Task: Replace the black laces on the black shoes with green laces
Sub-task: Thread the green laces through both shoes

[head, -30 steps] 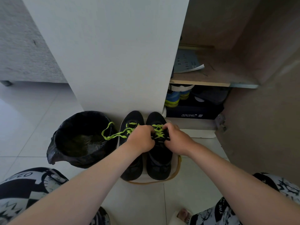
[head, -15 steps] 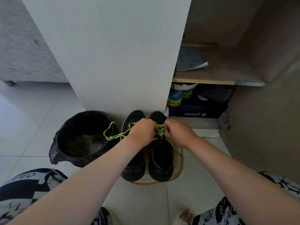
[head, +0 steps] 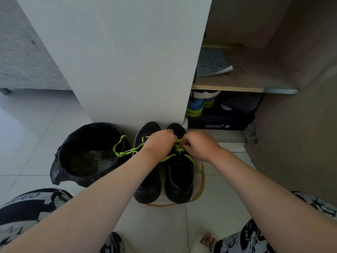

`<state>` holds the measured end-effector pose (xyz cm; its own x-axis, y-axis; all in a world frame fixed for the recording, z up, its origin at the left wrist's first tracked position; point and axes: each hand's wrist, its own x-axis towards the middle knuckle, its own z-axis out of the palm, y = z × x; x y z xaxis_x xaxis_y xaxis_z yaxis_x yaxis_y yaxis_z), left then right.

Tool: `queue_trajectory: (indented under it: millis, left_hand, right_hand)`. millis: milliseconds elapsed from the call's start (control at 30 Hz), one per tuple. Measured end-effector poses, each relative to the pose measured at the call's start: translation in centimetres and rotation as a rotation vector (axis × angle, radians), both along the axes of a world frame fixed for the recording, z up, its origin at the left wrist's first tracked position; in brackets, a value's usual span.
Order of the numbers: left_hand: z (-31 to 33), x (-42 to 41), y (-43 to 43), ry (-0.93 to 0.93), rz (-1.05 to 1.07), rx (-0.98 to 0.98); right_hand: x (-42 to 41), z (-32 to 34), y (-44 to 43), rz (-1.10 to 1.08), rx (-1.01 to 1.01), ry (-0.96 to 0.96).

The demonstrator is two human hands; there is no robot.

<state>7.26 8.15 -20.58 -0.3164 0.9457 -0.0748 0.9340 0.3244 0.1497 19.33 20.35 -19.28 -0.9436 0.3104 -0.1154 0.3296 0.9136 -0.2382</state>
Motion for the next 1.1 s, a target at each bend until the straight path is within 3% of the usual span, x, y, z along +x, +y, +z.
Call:
queue_trajectory:
  millis: [167,300,400,533,733,867,1000,1100]
  left_hand:
    - [-0.7,-0.2,-0.4,-0.156,0.065,0.135]
    - [-1.0,-0.1,-1.1,-0.268,0.140,0.253]
    - [-0.8,-0.7,-1.0,-0.210,0.102,0.163]
    - [-0.4,-0.2,-0.6,0.036,-0.031,0.006]
    - [0.1,0.6,0.1,0.187,-0.085,-0.012]
    - [0.0,1.2,-0.2,0.169,-0.017,0.027]
    - [0.1,1.0,-0.4,0.113,0.042,0.027]
    - [-0.1,0.6,-0.3,0.022,0.045,0.031]
  right_hand:
    - [0.0,-0.4,-1.2,-0.013,0.052,-0.087]
    - [0.4,-0.8,-2.3,-0.070,0.033,-0.051]
    - [0.4,-1.0,-1.6,-0.067,-0.101,0.001]
    - [0.4,-0.5,-0.7,-0.098,-0.156,0.038]
    - [0.0,-0.7,-0.3,-0.131,-0.191,0.065]
    - [0.1,-0.8,0.5,-0.243,-0.307,0.185]
    - [0.1,-1.0,0.7,-0.251,-0.378,0.190]
    - [0.1,-0.8,0.6,-0.134,-0.181,0.140]
